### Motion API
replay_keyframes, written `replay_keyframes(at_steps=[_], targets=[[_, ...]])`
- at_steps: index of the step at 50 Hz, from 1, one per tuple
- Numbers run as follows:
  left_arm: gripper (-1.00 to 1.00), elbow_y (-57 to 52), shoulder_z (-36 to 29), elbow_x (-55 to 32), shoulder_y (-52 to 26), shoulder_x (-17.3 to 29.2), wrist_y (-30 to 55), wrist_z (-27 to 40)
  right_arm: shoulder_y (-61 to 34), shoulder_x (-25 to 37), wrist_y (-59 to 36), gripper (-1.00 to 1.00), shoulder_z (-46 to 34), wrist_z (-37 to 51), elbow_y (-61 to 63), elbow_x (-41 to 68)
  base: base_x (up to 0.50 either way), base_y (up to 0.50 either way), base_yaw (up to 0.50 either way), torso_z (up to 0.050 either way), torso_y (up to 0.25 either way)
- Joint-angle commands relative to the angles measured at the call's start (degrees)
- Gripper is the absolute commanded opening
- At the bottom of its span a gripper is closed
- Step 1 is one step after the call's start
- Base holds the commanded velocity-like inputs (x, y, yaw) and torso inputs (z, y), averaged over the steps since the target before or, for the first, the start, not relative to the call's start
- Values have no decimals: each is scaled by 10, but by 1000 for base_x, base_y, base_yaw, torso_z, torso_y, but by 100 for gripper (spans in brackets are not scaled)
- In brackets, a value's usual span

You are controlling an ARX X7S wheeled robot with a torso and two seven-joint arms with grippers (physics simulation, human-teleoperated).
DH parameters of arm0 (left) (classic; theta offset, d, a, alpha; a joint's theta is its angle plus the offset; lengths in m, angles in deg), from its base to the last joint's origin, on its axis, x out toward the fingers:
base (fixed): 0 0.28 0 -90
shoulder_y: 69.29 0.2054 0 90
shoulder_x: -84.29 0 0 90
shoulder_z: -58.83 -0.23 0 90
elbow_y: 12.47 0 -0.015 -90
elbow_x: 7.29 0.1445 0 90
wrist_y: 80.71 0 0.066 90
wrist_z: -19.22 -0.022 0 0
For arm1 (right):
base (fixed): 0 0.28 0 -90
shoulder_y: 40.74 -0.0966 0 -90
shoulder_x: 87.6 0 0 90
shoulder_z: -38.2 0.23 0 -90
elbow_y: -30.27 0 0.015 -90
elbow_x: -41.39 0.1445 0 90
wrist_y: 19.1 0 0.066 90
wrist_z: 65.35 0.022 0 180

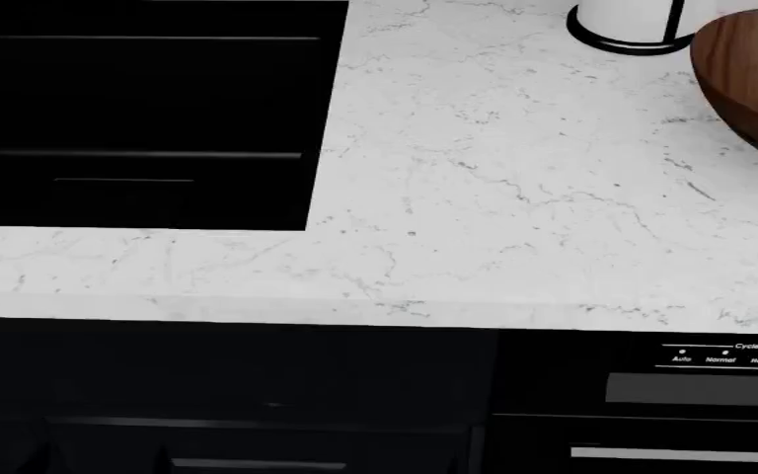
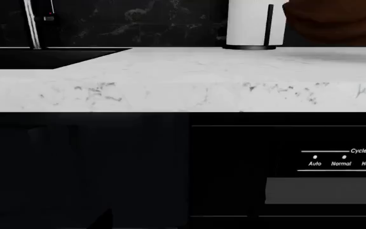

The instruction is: Stack the bowls from largest to smallest.

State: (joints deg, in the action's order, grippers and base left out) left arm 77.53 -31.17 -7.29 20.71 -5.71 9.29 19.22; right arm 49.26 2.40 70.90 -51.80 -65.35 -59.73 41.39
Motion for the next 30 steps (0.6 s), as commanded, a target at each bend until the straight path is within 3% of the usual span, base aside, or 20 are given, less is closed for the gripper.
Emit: replay_keyframes(at_steps=[1,30], targets=[[100,-2,-15,-12,1,12,1,15,-1,23,5,100,-29,29,-5,24,0,0,0,0,0],[100,-4,-52,-40,2,44,-7,50,-2,48,-3,100,-59,60,1,42,0,0,0,0,0]])
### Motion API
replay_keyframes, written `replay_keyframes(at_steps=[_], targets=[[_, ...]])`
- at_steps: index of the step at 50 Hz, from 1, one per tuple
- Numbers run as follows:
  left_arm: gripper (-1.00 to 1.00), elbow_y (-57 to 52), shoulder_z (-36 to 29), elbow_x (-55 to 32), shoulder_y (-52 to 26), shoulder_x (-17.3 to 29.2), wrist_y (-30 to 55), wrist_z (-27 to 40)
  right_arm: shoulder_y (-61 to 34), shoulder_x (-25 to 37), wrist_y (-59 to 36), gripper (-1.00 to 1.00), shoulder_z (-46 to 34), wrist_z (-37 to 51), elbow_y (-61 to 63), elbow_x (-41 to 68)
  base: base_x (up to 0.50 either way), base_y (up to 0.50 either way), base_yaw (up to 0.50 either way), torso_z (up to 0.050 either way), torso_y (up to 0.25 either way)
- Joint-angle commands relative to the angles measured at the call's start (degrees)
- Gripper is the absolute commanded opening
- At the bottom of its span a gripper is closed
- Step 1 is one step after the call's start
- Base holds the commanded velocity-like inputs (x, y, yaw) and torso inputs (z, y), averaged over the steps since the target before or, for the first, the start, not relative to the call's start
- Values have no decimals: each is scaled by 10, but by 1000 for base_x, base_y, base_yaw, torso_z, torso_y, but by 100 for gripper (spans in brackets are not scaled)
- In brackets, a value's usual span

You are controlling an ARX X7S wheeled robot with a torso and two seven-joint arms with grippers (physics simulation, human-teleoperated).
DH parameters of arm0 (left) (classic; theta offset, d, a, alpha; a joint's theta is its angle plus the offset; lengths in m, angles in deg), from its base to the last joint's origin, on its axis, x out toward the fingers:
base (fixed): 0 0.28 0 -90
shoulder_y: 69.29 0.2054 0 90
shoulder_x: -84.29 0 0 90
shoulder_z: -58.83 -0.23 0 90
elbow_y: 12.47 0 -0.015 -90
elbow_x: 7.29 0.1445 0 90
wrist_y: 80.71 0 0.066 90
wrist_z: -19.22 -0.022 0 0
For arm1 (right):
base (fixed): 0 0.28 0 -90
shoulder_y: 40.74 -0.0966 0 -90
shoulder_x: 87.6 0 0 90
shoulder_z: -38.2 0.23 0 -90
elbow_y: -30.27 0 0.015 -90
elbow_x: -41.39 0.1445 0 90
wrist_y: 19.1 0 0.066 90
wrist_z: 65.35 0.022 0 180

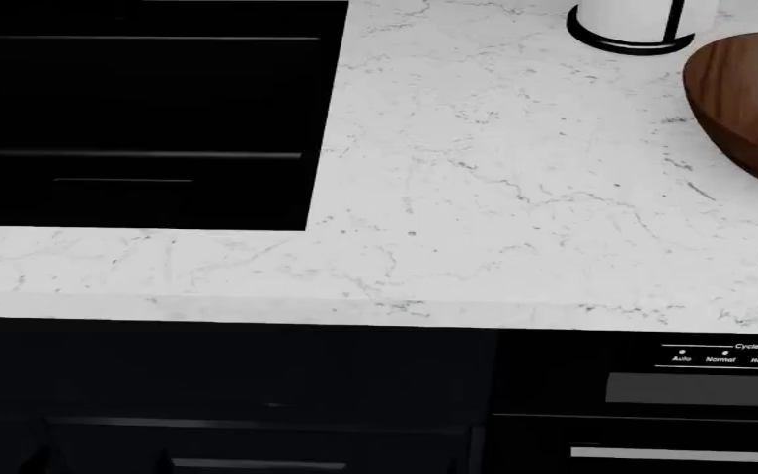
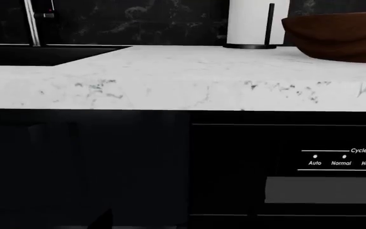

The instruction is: Stack the bowls from largest to smallest.

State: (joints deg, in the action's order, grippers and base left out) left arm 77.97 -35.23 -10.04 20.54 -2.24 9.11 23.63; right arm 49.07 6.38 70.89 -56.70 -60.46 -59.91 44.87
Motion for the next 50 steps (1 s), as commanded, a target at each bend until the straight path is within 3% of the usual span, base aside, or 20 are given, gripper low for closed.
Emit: replay_keyframes(at_steps=[1,50], targets=[[100,-8,-11,-15,3,10,-9,5,-2,9,2,100,-10,11,-4,8,0,0,0,0,0],[100,1,-49,-43,-2,40,-24,22,-3,35,-8,100,-40,47,8,30,0,0,0,48,0]])
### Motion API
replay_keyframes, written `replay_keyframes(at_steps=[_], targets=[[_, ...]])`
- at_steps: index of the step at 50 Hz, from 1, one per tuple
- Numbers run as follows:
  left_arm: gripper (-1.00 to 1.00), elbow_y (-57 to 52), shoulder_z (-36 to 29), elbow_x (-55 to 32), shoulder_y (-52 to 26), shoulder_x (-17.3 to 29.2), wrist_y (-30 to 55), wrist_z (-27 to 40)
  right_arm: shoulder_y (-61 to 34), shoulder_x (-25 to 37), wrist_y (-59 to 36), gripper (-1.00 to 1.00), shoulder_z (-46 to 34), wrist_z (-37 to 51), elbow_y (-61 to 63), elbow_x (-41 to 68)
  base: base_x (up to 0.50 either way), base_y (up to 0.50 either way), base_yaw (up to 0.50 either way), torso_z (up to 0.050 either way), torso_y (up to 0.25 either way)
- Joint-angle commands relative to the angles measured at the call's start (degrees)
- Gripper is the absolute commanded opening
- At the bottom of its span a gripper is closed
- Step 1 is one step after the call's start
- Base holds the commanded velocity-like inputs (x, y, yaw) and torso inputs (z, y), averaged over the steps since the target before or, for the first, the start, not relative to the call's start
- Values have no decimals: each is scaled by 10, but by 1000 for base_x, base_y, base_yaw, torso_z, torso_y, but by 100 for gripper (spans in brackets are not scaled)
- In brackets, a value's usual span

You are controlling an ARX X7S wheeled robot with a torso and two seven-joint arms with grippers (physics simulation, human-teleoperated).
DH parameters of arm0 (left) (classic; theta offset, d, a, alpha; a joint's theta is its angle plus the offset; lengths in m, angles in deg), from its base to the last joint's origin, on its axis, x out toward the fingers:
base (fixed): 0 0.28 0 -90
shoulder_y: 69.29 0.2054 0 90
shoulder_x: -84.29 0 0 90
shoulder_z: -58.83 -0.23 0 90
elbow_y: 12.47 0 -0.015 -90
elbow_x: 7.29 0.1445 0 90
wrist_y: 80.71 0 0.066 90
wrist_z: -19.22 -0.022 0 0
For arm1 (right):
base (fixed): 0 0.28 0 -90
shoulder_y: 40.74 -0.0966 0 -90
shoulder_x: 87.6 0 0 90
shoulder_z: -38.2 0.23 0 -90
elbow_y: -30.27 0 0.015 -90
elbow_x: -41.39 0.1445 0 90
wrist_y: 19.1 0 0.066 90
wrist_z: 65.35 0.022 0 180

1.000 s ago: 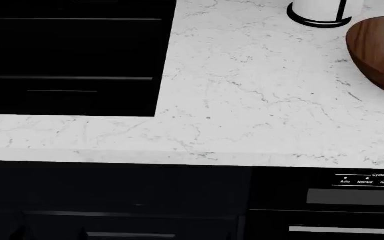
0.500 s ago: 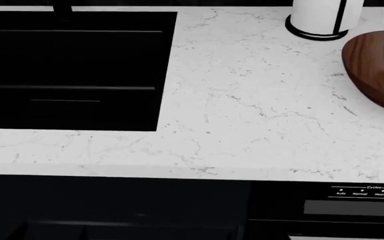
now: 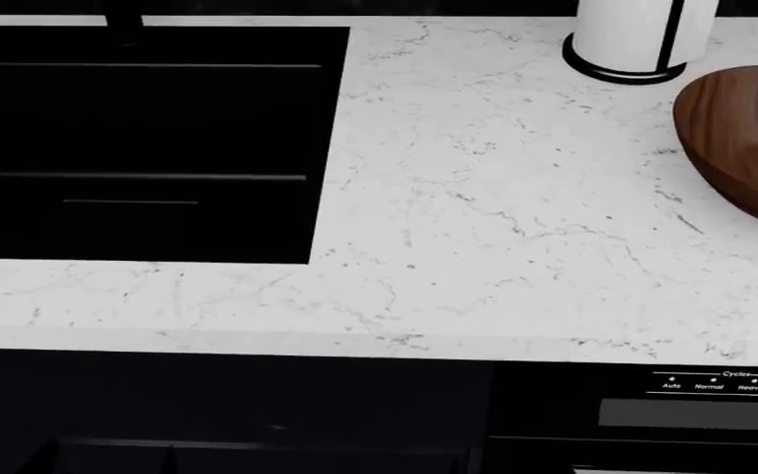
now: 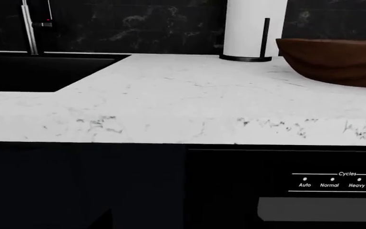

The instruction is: Stack the bowls from largest to smallest.

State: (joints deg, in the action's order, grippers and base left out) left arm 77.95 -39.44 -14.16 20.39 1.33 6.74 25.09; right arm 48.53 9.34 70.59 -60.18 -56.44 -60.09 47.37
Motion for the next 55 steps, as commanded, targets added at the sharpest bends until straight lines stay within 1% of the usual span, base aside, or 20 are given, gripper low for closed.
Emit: replay_keyframes(at_steps=[1,8,55], targets=[[100,-7,-7,-1,1,6,7,10,2,5,-1,100,-5,7,6,6,0,0,0,32,0],[100,-7,-9,-1,1,8,4,17,2,8,4,100,-8,10,7,8,0,-42,0,0,0],[100,8,-27,-10,-5,22,-5,39,-3,23,6,100,-29,28,0,20,-24,-500,0,0,0]])
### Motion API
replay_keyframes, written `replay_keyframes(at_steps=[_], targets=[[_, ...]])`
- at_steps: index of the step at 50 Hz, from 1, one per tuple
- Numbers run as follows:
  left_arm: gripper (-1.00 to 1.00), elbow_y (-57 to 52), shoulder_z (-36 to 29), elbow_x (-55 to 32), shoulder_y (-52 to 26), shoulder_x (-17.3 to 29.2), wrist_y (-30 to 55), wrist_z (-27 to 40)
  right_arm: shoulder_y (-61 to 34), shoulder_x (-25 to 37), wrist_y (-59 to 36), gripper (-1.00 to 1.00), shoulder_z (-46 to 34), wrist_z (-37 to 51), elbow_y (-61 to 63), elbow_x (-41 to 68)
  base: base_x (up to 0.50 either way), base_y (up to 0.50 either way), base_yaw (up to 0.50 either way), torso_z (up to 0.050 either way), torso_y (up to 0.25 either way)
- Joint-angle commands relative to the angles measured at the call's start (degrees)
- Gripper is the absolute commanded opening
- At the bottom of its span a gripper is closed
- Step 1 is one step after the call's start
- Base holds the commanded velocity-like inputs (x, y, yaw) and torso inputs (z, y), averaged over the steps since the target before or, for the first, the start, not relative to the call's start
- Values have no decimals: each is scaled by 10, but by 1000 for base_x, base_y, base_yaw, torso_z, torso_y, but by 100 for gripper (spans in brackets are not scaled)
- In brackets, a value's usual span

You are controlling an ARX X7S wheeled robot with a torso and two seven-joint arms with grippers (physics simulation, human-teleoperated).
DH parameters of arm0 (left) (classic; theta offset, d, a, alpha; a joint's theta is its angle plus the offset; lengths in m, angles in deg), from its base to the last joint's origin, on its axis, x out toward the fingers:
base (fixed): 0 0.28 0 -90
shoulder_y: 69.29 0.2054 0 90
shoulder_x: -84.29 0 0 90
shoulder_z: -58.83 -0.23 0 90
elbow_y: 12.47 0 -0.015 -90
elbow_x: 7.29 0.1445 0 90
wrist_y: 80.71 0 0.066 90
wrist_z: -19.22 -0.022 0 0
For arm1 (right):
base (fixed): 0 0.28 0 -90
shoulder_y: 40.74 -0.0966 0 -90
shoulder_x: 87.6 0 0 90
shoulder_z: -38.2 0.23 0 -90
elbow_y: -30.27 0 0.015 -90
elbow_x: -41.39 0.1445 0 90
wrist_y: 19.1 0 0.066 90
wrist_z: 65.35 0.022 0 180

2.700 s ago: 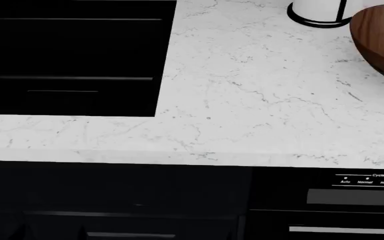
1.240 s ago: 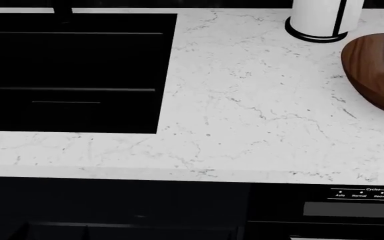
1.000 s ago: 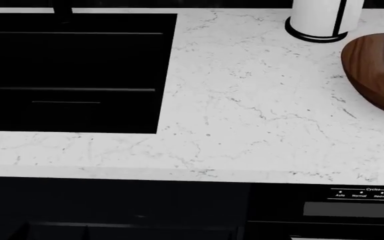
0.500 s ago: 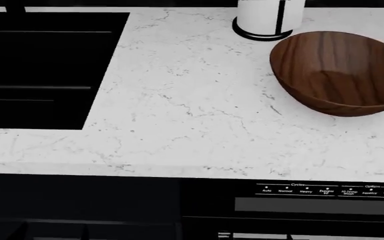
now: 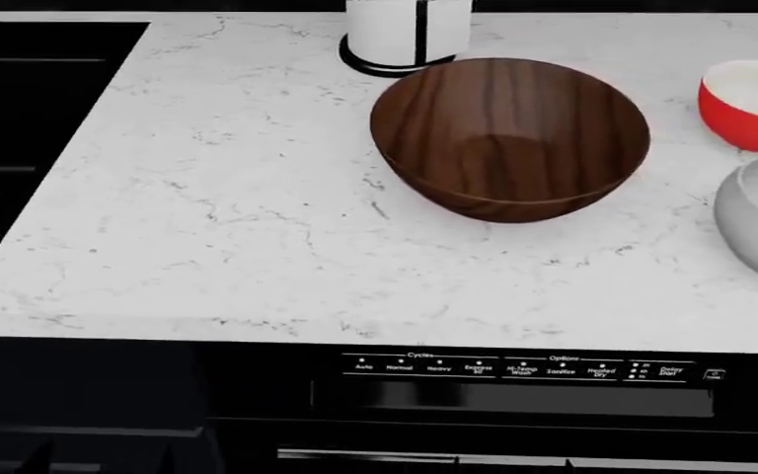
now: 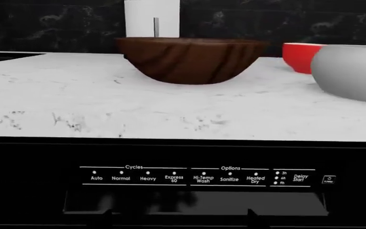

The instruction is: Stack the bowls from largest to smallest.

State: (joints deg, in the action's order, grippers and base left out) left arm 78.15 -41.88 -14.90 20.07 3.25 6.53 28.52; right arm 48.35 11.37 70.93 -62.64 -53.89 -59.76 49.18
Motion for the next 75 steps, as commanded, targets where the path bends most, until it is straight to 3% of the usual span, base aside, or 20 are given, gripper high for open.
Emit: replay_keyframes(at_steps=[1,36,68,74,75], targets=[[100,6,-3,-3,-2,3,-2,5,-1,4,1,100,-5,4,-1,3,0,-500,0,0,0],[100,-1,-12,-21,-3,12,0,15,-2,13,2,100,-18,14,-1,11,0,-442,0,0,0],[100,5,-19,-35,-8,19,8,24,-9,19,-6,100,-26,28,-8,17,3,-59,0,0,0],[100,-32,-13,-70,-16,31,63,18,-14,33,-72,100,-21,51,67,15,0,0,0,0,0],[100,-63,-2,-101,-17,34,113,25,-20,40,-111,100,-16,53,113,29,0,0,0,0,0]])
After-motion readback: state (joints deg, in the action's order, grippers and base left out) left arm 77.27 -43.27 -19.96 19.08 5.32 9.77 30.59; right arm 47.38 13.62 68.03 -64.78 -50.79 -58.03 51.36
